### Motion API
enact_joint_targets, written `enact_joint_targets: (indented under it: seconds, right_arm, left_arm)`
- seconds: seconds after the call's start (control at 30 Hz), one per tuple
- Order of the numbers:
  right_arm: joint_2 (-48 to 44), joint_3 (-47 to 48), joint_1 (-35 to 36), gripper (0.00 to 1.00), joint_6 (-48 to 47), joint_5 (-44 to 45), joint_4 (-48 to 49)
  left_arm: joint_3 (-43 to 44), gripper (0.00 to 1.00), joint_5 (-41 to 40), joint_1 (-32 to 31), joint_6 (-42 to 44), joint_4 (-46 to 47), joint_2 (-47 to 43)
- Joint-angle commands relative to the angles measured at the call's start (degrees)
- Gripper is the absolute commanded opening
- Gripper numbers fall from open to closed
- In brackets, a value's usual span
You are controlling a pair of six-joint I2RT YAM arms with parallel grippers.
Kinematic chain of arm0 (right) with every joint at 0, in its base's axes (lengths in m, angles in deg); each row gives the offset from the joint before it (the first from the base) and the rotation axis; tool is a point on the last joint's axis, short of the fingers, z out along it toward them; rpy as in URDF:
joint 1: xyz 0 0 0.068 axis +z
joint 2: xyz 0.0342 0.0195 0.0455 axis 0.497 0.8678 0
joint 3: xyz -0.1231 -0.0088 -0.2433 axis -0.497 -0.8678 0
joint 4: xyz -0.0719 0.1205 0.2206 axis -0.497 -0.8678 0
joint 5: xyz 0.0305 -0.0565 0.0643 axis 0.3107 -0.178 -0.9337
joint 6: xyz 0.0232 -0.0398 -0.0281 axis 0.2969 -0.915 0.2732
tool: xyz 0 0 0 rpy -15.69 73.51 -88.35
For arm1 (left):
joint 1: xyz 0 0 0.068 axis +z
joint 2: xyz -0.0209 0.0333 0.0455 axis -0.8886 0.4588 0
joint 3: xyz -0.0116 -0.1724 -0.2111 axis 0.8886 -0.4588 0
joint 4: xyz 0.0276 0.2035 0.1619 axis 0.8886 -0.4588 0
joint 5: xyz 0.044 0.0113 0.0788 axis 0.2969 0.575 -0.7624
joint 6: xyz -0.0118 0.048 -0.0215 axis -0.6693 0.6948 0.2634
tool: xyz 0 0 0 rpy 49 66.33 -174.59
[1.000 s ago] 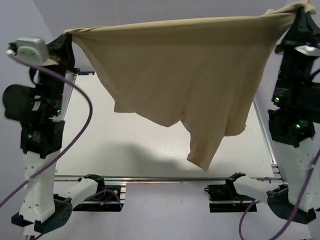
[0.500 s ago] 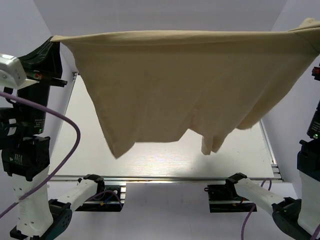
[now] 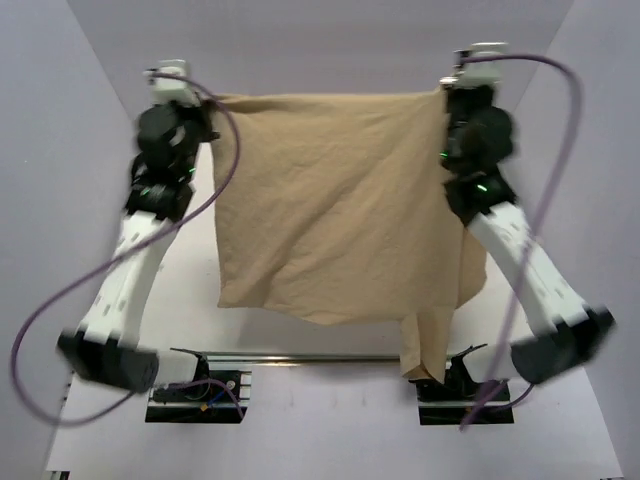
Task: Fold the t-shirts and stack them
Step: Flatten out the tshirt
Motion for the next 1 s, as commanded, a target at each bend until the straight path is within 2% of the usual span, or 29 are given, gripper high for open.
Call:
enact_joint_targets:
  seconds: [0.0,0.03,0.13,0.17,0.23,0.27,0.4,0.47,0.7,0.77,0.9,0.97]
  right_arm:
    - [8.85,-3.98,-2.35,0.0,5.9,7.94,2.82]
    - [13.39,-3.9,-2.79,0.0,7.06,8.03,2.46]
    - [25.89,-0.3,-5.34,0.0,13.38,5.14,-2.19]
    - [30.79,2.93,-6.04,0.0,15.66,3.04,-6.55]
    - [40.72,11.0,-6.92,0.0,19.19,0.75,-9.83]
    - [44.77,14.79,-7.19,0.0,20.85,-1.18,-13.94]
    - [52.89,22.1,-8.16,0.0,21.13,-3.66,-16.52]
    - [55.26,22.91,-8.77,0.0,21.22,-5.06,-16.79]
    - [58.96,25.72,-9.57,0.0,21.57,-9.37,-16.61]
    - [59.84,27.22,-9.74,0.0,21.57,-9.98,-16.36]
    - [62.03,29.06,-9.83,0.0,20.52,-10.6,-14.51]
    - [63.09,30.38,-10.09,0.0,19.56,-11.48,-12.75]
  left_arm:
    - [-3.15,0.0,-5.71,0.65,-5.34,-1.59,11.06]
    - [-2.55,0.0,-5.71,0.65,-5.87,-1.59,17.53]
    - [1.05,0.0,-4.58,1.17,-5.88,-0.37,27.67]
    - [2.8,0.0,-3.87,1.17,-6.66,-0.36,34.75]
    - [9.74,0.0,-3.25,1.79,-7.28,-2.99,41.64]
    - [14.29,0.0,-2.73,1.79,-7.89,-4.22,47.85]
    - [23.73,0.0,-1.59,2.93,-8.43,-7.21,58.61]
    - [26.36,0.0,-0.97,2.93,-8.43,-7.22,60.56]
    - [27.69,0.0,-0.44,2.93,-8.43,-5.46,62.24]
    - [28.4,0.06,-0.44,2.93,-8.43,-5.46,62.85]
    - [29.45,0.06,-0.44,2.93,-8.43,-3.97,63.47]
    - [30.94,0.1,-0.44,2.93,-7.9,-3.35,64.0]
